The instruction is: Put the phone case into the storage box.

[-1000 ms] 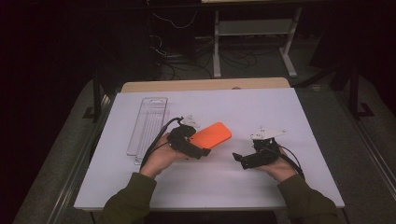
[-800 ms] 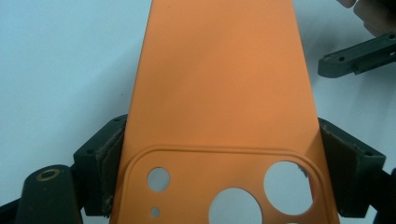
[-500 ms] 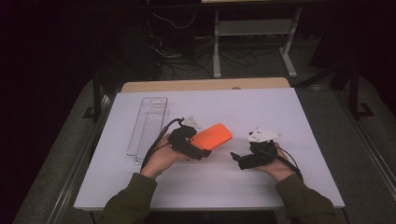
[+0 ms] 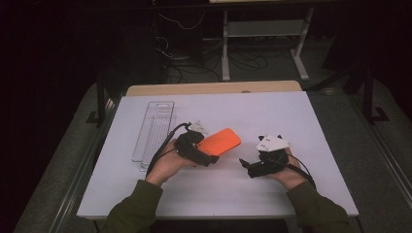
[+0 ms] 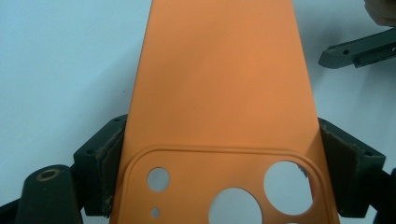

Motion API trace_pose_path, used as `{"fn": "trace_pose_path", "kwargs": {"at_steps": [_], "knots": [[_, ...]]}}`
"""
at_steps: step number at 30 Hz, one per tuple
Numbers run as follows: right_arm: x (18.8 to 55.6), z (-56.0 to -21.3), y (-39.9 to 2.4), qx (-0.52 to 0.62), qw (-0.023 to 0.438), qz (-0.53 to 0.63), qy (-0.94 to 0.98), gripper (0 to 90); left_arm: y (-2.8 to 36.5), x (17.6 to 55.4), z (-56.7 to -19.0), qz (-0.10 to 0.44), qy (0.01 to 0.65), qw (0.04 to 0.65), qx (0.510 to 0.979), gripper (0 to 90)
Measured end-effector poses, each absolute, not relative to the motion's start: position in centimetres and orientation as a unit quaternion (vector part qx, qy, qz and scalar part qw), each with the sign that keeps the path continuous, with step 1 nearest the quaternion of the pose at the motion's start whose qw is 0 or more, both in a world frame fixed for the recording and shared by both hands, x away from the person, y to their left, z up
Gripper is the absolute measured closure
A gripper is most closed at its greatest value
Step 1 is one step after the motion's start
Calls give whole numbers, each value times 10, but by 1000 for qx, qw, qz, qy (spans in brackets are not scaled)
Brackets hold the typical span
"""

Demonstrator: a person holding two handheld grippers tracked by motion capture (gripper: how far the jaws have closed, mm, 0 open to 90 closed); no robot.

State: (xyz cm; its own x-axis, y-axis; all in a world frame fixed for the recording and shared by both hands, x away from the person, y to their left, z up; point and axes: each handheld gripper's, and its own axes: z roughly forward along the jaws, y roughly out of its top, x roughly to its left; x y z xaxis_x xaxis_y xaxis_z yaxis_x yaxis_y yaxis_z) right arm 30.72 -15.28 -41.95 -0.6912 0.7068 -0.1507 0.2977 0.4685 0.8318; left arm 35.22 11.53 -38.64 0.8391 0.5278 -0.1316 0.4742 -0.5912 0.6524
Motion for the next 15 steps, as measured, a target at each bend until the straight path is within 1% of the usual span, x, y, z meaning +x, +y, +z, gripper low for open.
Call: {"fn": "trace_pose_path", "kwargs": {"at_steps": [10,15], "knots": [[304,-418,-151,292,264,415,820,0,115,352,-386,40,277,352,893,152],[302,-417,-151,278,282,416,819,0,115,352,-386,41,274,350,895,152]]}}
